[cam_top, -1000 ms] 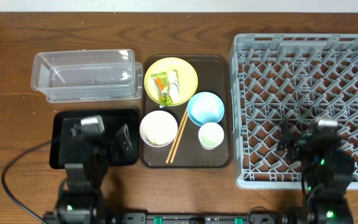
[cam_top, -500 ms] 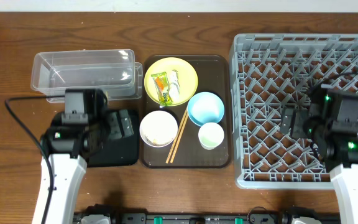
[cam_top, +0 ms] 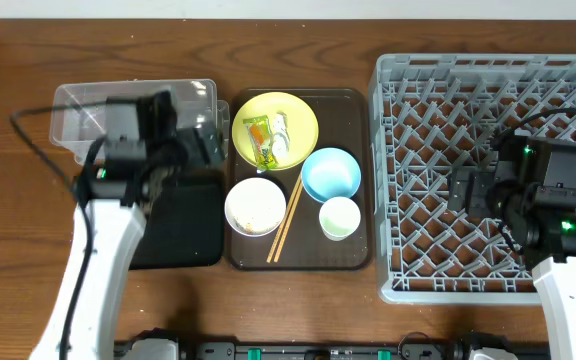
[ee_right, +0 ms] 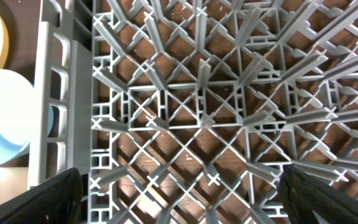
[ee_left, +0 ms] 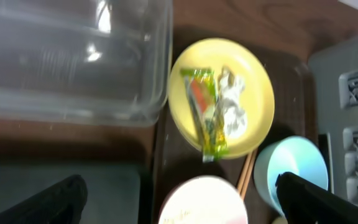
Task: Sort waste into correct bins and load items into the dishwasher rack
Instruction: 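Reach the left gripper to the yellow plate and grasp the white tissue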
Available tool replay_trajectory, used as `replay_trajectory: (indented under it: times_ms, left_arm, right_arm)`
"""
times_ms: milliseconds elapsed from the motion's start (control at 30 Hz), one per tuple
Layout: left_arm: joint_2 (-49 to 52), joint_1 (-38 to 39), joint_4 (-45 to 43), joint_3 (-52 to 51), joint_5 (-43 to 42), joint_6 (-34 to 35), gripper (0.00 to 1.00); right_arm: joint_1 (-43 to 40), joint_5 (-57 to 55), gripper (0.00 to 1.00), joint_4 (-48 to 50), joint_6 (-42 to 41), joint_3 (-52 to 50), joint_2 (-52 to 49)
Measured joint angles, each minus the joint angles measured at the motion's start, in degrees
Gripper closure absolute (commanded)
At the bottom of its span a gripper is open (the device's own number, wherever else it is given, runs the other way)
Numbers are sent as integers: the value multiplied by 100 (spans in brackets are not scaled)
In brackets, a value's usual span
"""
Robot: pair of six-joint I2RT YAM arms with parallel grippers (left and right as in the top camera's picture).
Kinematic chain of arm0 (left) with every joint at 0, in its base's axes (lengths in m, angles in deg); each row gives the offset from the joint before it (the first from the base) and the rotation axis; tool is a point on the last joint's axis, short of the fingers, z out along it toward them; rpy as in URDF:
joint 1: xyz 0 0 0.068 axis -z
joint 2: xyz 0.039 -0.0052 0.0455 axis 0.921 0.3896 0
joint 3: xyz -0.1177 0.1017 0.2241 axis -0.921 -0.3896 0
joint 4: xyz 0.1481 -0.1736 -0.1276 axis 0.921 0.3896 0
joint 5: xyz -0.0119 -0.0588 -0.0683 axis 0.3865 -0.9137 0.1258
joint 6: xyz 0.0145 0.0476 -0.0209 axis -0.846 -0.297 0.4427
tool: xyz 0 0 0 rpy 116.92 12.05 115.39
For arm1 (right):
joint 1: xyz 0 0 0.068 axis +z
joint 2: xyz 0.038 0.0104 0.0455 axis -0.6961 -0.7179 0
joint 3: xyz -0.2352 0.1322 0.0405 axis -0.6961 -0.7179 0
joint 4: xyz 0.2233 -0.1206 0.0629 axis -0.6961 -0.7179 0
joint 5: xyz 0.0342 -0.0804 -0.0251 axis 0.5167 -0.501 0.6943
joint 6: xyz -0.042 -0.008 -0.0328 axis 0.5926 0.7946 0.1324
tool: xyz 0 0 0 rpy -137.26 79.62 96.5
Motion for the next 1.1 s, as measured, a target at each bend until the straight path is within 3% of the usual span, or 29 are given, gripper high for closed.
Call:
replay_trajectory:
  times_ms: [200, 467, 767, 1100]
  left_arm:
    - [1032, 649, -485, 796, 354, -170, 0]
    - [2236, 1469, -1484, 870, 605, -249, 4]
    - [3421, 1897, -2017, 870, 645, -337, 22]
    - [3733, 1963, -2039, 868, 645, -330, 49]
  right_arm:
    - [0, 39, 1, -2, 0, 0, 2]
    - [0, 42, 1, -4, -2, 2, 2]
    - [0, 42, 1, -4, 0, 2, 2]
    - [0, 42, 1, -4, 0, 2, 2]
